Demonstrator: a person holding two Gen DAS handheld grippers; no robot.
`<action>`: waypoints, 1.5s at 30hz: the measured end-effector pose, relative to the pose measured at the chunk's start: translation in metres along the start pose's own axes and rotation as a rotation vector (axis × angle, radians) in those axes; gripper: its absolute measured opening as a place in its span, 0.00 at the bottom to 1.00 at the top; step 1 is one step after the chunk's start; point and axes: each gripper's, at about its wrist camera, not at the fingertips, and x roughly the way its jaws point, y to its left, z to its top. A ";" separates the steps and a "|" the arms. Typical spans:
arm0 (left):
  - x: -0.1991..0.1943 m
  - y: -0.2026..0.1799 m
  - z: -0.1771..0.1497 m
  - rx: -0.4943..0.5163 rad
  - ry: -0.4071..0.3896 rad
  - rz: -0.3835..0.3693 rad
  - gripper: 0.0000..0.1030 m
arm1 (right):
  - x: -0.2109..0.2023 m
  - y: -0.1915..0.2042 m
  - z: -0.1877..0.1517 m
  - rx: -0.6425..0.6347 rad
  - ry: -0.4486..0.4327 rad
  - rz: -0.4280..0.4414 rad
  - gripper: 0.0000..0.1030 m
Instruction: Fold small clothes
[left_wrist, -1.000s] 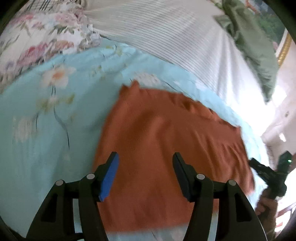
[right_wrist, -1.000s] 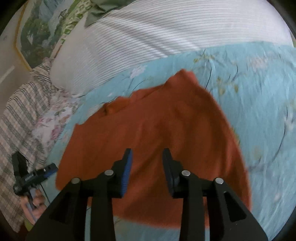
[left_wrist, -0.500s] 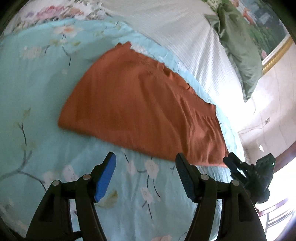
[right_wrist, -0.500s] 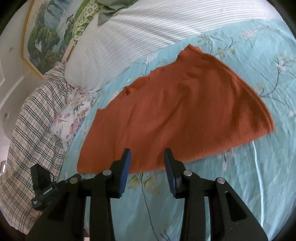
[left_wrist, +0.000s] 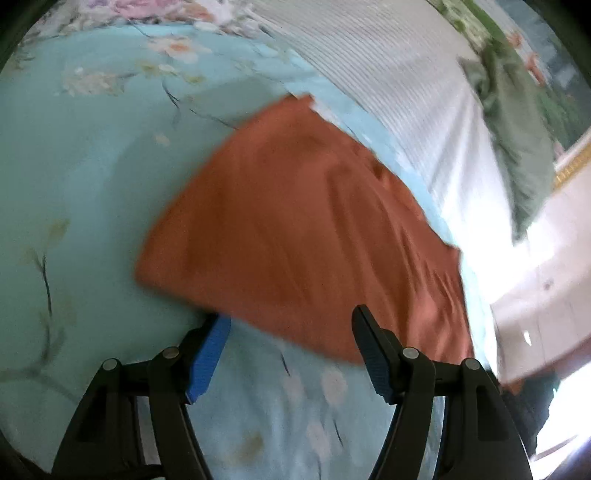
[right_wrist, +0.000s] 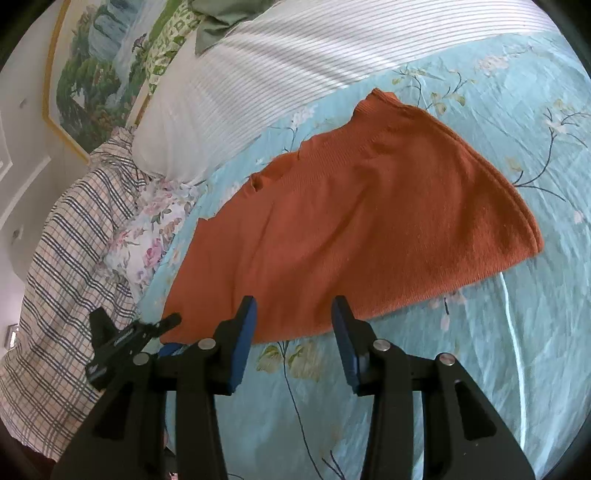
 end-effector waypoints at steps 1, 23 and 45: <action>0.003 0.003 0.006 -0.025 -0.004 0.002 0.63 | 0.001 0.000 0.001 -0.002 0.002 0.002 0.43; 0.038 -0.197 -0.033 0.697 -0.117 0.122 0.08 | 0.036 -0.048 0.097 0.065 0.083 0.109 0.43; 0.062 -0.217 -0.072 0.882 -0.136 0.113 0.06 | 0.197 0.046 0.147 -0.176 0.357 0.271 0.15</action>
